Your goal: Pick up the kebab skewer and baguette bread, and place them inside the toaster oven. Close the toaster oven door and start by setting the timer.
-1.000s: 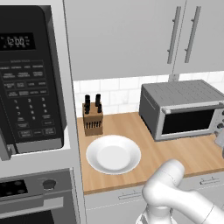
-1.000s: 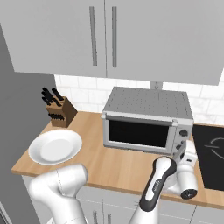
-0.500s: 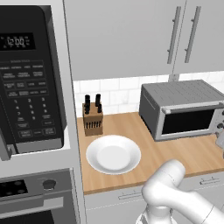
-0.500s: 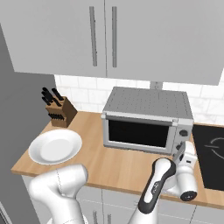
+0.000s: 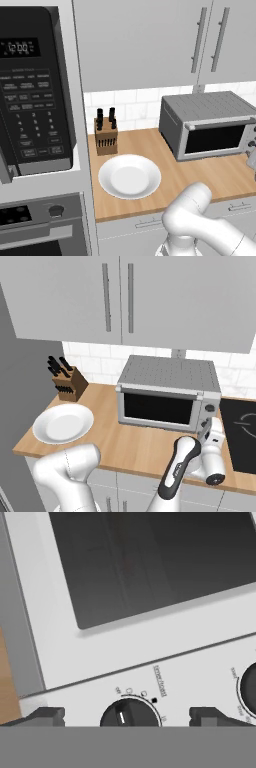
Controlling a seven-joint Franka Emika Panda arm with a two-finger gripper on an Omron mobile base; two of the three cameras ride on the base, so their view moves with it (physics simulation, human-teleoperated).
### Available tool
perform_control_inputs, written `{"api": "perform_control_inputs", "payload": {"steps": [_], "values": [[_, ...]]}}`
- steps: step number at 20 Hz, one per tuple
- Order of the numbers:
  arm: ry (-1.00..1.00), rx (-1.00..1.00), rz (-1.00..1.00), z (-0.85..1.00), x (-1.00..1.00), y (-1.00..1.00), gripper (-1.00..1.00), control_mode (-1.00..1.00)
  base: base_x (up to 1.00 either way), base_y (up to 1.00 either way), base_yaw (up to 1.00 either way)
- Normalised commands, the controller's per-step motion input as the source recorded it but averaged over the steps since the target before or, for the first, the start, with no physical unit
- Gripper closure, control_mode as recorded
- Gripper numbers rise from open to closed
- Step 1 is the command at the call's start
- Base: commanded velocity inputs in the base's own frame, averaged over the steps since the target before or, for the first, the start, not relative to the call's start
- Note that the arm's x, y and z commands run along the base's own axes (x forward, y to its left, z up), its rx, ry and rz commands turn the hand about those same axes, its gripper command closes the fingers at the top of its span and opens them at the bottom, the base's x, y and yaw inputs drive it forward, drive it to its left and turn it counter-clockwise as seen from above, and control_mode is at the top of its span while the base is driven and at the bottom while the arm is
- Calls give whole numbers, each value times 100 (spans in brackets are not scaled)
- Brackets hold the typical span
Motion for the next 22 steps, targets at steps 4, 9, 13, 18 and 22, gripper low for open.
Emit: {"api": "perform_control_inputs", "payload": {"steps": [4,9,13,18,22], "values": [[0,-3,0,-20,16,0,-100,-100,0,0,0],[0,-3,0,-21,7,0,-100,-100,0,0,0],[0,-3,0,-19,0,0,-100,-100,0,0,0],[-1,-2,0,-17,0,0,-100,-100,0,0,0],[0,-2,0,-18,0,-1,100,-100,0,0,0]]}}
